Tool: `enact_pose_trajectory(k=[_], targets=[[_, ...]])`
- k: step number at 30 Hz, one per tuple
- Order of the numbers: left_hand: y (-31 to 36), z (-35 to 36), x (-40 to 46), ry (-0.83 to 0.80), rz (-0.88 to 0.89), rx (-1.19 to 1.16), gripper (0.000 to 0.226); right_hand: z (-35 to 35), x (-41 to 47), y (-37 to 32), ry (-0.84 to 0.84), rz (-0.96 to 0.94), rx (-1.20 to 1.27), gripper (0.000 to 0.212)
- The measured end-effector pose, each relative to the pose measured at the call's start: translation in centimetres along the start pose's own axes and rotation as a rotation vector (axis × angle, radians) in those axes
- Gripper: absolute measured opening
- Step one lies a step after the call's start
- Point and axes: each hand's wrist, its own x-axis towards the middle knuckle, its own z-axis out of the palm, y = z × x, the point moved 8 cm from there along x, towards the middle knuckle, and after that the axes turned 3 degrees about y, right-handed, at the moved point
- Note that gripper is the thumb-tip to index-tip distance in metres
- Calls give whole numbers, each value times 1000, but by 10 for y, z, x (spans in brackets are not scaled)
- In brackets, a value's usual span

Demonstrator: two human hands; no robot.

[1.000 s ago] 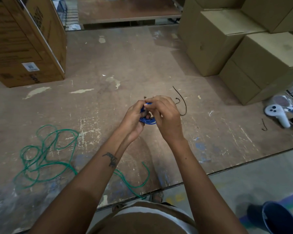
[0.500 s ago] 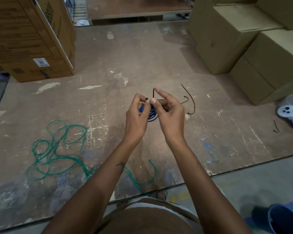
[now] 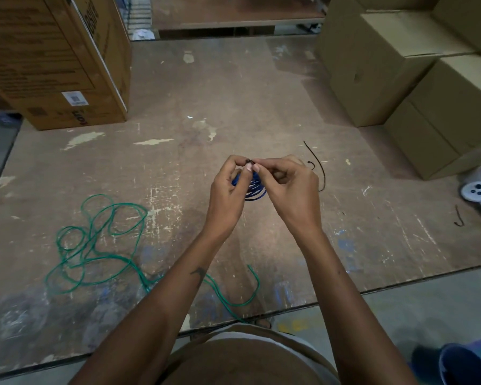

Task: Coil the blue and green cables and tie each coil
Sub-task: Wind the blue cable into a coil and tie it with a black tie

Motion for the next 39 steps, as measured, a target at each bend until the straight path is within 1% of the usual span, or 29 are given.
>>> enact_pose_trajectory(k=[8,20,25,28,33,37,39], targets=[[7,6,2,-52,34,34,16,-10,0,-19,29,-178,-142,11],[7,14,4,-93,53,106,15,-14,-2,-23,42,-294,-257,15],[4,13,2,-62,50,156,13,-9,-6,-24,43,-378,-327,14],[7,14,2,-64,74,200,14,-10,-8,-22,72,-381,-325,15],[12,14,2,-67,110,270,14,-11,-10,-18,138,-324,-267,14],[16,13,1,-89,152,297,16,-12,-10,-16,130,-295,-255,13],[18,13,1,-91,174,331,15,-12,-10,-16,133,-251,-231,13]])
